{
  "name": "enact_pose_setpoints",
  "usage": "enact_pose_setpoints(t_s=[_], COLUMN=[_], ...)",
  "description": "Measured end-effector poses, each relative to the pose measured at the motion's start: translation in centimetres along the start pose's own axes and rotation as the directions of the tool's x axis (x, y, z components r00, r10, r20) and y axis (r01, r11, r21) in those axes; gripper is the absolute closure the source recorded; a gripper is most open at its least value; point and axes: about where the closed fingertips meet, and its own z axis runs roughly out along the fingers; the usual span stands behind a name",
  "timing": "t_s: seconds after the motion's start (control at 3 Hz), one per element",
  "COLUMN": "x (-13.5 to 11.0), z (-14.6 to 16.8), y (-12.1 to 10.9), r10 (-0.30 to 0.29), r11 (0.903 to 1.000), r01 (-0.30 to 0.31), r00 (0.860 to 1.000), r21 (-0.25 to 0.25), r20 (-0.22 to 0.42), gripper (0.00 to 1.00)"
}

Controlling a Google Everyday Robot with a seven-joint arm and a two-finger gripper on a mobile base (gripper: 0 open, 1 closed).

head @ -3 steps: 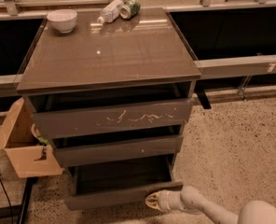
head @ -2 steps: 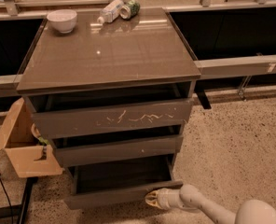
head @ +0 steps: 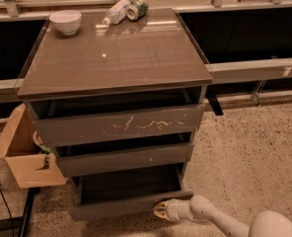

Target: Close bottom drawer

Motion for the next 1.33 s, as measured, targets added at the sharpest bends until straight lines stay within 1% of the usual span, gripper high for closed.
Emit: enact_pose_setpoints(t_s=[0.67,1.0,1.33], x=[0.0,-0.03,-0.04], z=[0.0,0.08,0.09], y=[0.0,-0.08,-0.11], r10=[0.0,0.0,0.0], r11=[1.0,1.0,1.0], r01=[0.0,0.0,0.0], r00=[1.0,1.0,1.0], r21=[0.0,0.0,0.001], r20=[0.0,-0.001,0.0], gripper=[0.04,0.0,0.0])
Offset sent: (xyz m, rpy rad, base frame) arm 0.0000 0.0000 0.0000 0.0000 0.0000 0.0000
